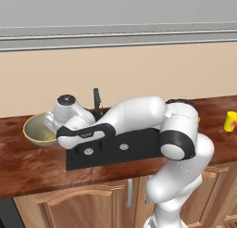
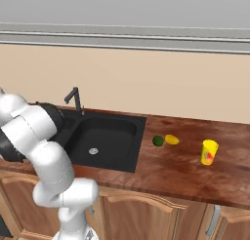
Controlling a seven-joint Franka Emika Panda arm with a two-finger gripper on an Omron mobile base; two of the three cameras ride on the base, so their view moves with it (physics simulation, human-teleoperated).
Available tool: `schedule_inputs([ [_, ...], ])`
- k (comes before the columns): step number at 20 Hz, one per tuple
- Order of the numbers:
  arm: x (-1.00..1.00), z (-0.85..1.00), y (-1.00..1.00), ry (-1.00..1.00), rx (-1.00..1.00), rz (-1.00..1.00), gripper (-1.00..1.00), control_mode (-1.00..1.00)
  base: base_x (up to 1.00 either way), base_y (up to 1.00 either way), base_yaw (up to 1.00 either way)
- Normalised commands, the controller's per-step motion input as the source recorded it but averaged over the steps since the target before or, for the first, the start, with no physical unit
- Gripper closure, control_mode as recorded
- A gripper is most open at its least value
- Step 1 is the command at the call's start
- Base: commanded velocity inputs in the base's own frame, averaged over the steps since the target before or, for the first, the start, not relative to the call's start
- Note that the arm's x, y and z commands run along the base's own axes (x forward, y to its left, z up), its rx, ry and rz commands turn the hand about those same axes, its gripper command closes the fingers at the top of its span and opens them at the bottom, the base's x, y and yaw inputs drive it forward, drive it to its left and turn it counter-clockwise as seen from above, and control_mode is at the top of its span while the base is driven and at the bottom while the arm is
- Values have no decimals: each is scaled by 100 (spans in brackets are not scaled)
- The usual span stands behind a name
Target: Remove the lime and mango from the sink. Then move the bowl and cup from the counter to the sink for washing.
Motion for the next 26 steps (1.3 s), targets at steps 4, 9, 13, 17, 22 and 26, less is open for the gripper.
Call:
schedule_inputs([
  [4,-15,14,-23,7,0,-9,100,-100,0,0,0],
  [9,-15,9,-21,7,0,-7,100,-100,0,0,0],
  [13,-17,9,-26,7,0,-4,100,-100,0,0,0],
  [17,-18,8,-27,3,0,-4,100,-100,0,0,0],
  [22,-16,5,-26,2,0,-5,100,-100,0,0,0],
  [26,-16,0,-26,0,0,-5,100,-100,0,0,0],
])
